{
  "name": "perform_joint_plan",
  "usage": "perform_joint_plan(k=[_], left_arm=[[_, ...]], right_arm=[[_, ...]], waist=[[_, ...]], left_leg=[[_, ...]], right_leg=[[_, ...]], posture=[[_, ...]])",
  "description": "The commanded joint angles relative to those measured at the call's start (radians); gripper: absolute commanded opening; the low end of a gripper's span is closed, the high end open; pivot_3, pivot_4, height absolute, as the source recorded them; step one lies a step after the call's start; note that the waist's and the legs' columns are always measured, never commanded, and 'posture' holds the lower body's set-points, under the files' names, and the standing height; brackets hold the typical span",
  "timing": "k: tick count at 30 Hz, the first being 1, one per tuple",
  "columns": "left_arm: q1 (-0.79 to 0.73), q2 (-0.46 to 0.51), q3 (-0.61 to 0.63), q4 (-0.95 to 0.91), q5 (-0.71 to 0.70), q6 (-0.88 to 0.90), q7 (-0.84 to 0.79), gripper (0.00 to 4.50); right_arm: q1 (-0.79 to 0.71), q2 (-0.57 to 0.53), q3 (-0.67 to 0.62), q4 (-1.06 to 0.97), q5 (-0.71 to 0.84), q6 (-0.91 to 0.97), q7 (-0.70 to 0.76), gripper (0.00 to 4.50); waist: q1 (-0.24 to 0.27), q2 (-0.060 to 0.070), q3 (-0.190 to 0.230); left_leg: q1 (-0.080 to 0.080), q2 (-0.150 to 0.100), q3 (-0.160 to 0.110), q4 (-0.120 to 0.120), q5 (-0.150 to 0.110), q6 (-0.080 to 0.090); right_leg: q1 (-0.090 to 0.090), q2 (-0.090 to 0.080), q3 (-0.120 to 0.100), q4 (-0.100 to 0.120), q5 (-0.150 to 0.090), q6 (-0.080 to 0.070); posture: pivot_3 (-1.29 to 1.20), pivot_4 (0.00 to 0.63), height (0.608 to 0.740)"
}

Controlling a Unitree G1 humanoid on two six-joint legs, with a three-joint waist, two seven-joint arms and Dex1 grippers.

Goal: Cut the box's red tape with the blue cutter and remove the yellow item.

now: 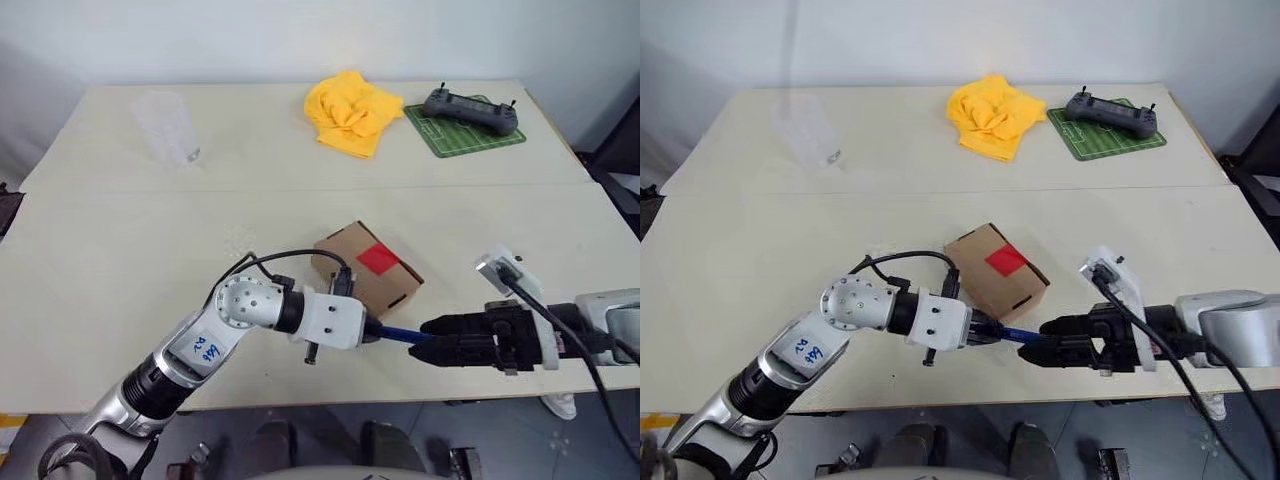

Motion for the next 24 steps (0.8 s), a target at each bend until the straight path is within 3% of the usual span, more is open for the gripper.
perform_joint_plan(k=[1,7,20,24], left_arm=[[-0.016,-0.007,-0.010,-0.007,0.010,0.013,-0.021,0.41],[-0.016,-0.025,-0.012,-0.019,0.021,0.038,-0.017,0.41],[-0.034,-0.060,-0.014,-0.006,0.055,0.042,-0.015,0.41],[-0.035,-0.064,-0.013,-0.004,0.060,0.040,-0.020,0.41]], right_arm=[[-0.036,0.054,0.029,0.037,0.025,-0.020,-0.063,4.49],[-0.057,0.109,0.069,0.058,0.025,0.001,-0.122,4.49],[-0.040,0.143,0.093,0.061,0.025,0.002,-0.175,4.49],[-0.052,0.169,0.085,0.081,0.025,0.004,-0.208,3.60]], waist=[[0.002,0.000,0.000],[0.005,0.001,0.000],[0.003,0.001,0.000],[0.004,0.001,0.000]], left_leg=[[-0.001,0.000,0.000,0.001,0.000,0.000],[-0.014,0.001,-0.001,0.013,0.000,0.000],[-0.014,0.000,-0.001,0.014,0.003,0.001],[-0.014,0.000,-0.001,0.014,0.003,0.001]], right_leg=[[-0.002,0.000,-0.001,0.001,0.000,0.000],[-0.007,0.001,-0.009,0.007,0.000,0.000],[-0.007,0.000,-0.009,0.008,0.002,-0.003],[-0.007,0.000,-0.008,0.008,0.002,-0.003]], posture=[[0.00,0.150,0.740],[0.00,0.150,0.740],[0.00,0.150,0.740],[0.00,0.150,0.740]])
